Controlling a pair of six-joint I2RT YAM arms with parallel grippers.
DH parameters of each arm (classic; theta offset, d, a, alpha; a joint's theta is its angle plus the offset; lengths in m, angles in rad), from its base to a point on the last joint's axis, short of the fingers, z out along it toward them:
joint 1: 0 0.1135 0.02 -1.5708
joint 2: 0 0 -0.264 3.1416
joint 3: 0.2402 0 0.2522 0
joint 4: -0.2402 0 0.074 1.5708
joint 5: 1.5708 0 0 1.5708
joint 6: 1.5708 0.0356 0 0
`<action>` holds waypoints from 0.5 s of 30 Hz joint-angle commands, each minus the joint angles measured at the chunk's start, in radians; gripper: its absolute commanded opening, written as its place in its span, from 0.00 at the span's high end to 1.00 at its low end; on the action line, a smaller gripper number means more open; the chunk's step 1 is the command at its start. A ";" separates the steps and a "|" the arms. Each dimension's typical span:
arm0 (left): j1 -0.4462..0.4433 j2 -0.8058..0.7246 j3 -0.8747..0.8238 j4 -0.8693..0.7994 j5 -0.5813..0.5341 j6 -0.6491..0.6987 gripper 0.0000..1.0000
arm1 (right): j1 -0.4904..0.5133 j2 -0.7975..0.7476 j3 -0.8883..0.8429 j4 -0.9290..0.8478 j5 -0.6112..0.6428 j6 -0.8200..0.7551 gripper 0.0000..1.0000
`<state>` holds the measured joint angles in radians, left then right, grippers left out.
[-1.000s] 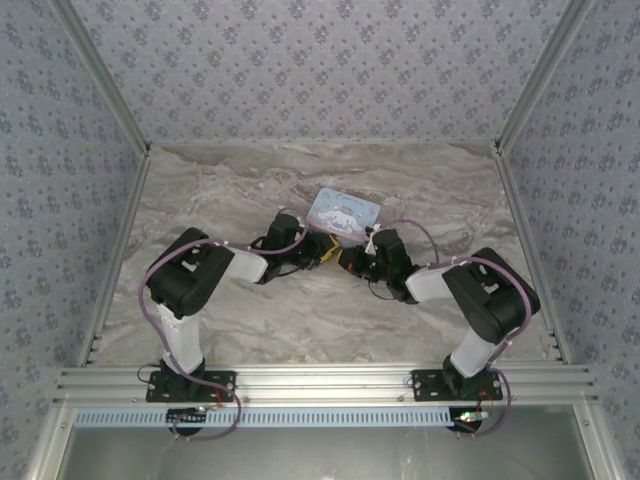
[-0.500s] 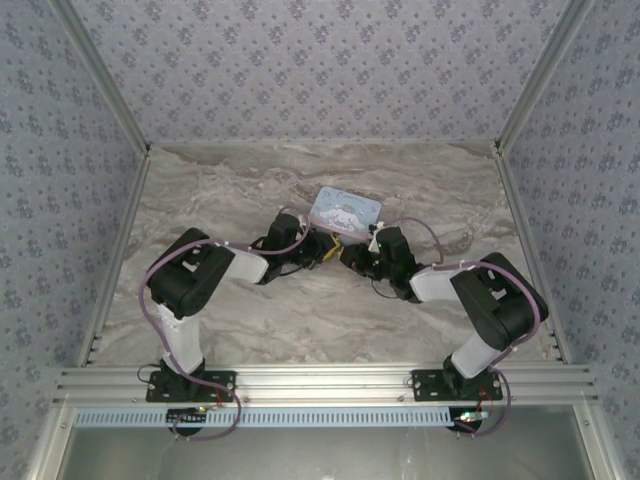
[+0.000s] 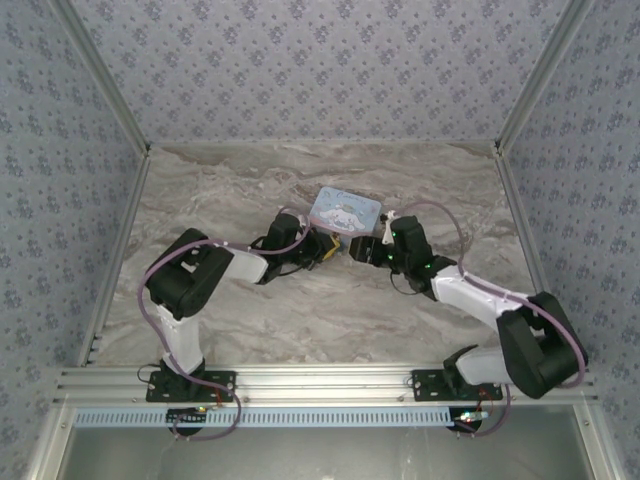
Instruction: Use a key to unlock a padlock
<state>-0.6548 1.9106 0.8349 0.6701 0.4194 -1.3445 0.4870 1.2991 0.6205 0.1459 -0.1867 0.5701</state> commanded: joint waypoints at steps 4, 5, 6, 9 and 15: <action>0.003 -0.042 0.023 -0.020 -0.005 0.010 1.00 | -0.052 -0.132 0.043 -0.170 0.089 -0.196 0.11; 0.003 -0.042 0.026 -0.022 -0.005 0.011 1.00 | -0.066 -0.157 0.040 -0.171 0.086 -0.199 0.08; 0.004 -0.044 0.028 -0.023 -0.005 0.013 1.00 | -0.081 -0.175 0.035 -0.172 0.083 -0.195 0.04; 0.005 -0.042 0.030 -0.032 -0.007 0.016 1.00 | -0.153 -0.237 0.006 -0.158 0.053 -0.149 0.00; 0.005 -0.042 0.033 -0.035 -0.008 0.014 1.00 | -0.343 -0.356 -0.137 0.000 -0.069 0.072 0.00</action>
<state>-0.6548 1.9057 0.8371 0.6533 0.4183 -1.3445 0.1997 0.9806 0.5476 0.0780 -0.1902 0.5083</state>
